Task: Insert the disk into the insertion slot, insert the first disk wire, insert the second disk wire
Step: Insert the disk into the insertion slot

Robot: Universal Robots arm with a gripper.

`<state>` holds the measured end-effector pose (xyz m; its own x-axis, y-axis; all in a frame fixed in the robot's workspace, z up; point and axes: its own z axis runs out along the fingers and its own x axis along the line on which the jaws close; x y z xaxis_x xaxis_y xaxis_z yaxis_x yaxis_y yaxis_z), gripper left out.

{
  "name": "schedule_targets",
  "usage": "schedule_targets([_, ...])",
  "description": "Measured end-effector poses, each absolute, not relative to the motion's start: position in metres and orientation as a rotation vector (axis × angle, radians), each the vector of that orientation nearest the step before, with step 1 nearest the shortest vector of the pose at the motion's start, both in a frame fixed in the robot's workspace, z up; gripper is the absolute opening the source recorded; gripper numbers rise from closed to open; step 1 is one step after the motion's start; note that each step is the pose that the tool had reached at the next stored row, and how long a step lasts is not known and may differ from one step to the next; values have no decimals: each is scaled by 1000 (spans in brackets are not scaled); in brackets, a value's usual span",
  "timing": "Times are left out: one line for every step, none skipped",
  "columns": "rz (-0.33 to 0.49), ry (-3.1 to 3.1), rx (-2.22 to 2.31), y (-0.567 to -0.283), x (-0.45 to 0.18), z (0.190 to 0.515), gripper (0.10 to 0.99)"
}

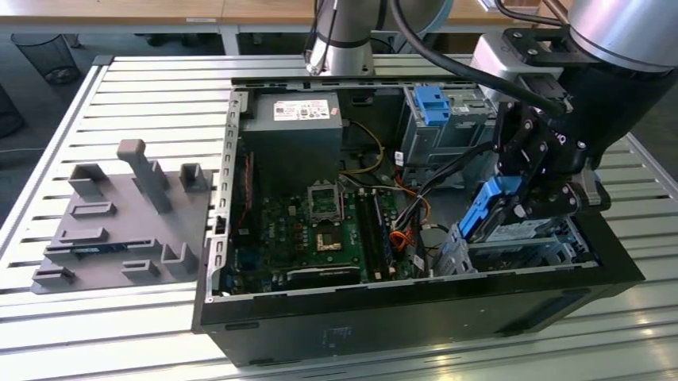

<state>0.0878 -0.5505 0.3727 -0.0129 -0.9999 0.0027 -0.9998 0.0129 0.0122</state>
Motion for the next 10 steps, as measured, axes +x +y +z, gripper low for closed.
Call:
schedule_targets([-11, -2228, 2200, -550, 88, 372, 365])
schedule_targets([-11, -2228, 2200, -550, 88, 372, 365])
schedule_targets([-11, -2228, 2200, -550, 88, 371, 365])
schedule_targets([-11, -2228, 2200, -550, 88, 371, 365])
schedule_targets([-10, -2228, 2200, -550, 88, 370, 365])
schedule_targets([-11, -2228, 2200, -550, 88, 369, 365])
schedule_targets([-11, -2228, 2200, -550, 88, 369, 365])
schedule_targets([-11, -2228, 2200, -550, 88, 368, 365])
schedule_targets([-11, -2228, 2200, -550, 88, 368, 365])
schedule_targets([-11, -2228, 2200, -550, 88, 367, 365])
